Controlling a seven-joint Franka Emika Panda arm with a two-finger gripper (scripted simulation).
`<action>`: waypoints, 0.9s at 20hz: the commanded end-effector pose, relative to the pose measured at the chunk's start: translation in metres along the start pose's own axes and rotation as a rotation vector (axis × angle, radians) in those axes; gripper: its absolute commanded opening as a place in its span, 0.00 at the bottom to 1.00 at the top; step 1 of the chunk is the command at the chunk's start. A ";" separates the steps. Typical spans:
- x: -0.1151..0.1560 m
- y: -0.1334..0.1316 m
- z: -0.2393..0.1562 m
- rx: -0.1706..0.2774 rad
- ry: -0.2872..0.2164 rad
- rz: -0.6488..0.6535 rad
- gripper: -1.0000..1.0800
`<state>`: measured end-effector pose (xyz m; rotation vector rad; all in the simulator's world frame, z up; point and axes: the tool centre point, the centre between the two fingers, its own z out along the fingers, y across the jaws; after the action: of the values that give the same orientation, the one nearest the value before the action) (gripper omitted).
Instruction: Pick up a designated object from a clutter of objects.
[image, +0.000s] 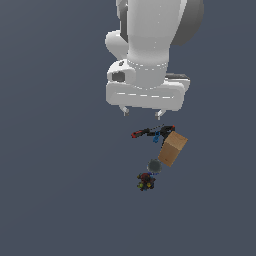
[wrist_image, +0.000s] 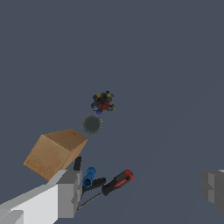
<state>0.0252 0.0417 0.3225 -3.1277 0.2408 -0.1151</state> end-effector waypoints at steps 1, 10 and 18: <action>-0.001 -0.011 0.009 -0.001 -0.005 0.040 0.96; -0.007 -0.053 0.045 -0.007 -0.025 0.190 0.96; -0.017 -0.090 0.076 -0.013 -0.041 0.322 0.96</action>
<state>0.0285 0.1259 0.2522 -3.0577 0.6998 -0.0522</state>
